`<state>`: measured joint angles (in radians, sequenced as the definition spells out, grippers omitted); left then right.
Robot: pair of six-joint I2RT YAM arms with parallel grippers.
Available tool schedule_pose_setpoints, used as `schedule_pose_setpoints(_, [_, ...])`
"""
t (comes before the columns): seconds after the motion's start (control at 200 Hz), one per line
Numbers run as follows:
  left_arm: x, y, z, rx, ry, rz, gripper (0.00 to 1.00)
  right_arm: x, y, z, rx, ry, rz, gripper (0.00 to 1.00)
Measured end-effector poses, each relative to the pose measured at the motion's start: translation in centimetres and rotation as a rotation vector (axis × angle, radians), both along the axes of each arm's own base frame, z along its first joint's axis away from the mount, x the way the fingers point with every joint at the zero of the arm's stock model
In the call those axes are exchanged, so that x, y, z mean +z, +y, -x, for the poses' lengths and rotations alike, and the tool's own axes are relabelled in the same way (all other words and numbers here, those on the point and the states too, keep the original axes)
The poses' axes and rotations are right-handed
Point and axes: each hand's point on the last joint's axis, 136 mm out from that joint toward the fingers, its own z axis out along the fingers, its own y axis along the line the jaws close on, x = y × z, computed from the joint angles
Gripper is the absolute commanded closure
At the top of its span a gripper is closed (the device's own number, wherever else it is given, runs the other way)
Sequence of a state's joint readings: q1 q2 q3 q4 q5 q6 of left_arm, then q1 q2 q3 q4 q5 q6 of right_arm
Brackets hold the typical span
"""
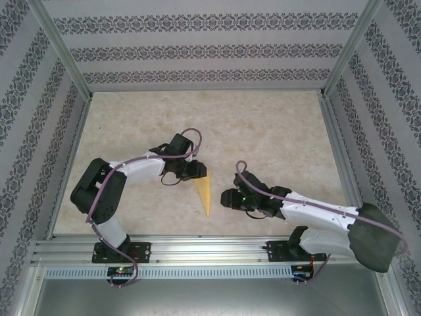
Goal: Fold a paper plane with a square sheet of paper (pick it up from the middle)
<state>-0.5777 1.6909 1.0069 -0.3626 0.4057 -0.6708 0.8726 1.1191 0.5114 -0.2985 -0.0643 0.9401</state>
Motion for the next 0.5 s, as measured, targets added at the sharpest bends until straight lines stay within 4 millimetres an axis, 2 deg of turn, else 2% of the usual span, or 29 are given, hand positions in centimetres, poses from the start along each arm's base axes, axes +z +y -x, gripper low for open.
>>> schedule_pose_setpoints(0.125, [4.1, 0.7, -1.3, 0.032, -0.098, -0.03, 0.36, 0.4, -1.9, -1.9, -0.097, -0.036, 0.002, 0.48])
schedule_pose_setpoints(0.22, [5.6, 1.8, -0.9, 0.063, -0.134, -0.081, 0.35, 0.1, -2.3, -2.5, -0.118, -0.034, 0.007, 0.48])
schedule_pose_setpoints(0.325, [5.1, 2.3, 0.6, 0.066, -0.111, -0.152, 0.35, -0.7, -1.9, -2.9, -0.114, -0.022, 0.017, 0.48])
schedule_pose_setpoints(0.5, [2.3, 2.3, 2.7, 0.054, -0.03, -0.254, 0.35, -1.6, -0.8, -3.6, -0.102, -0.003, 0.016, 0.48])
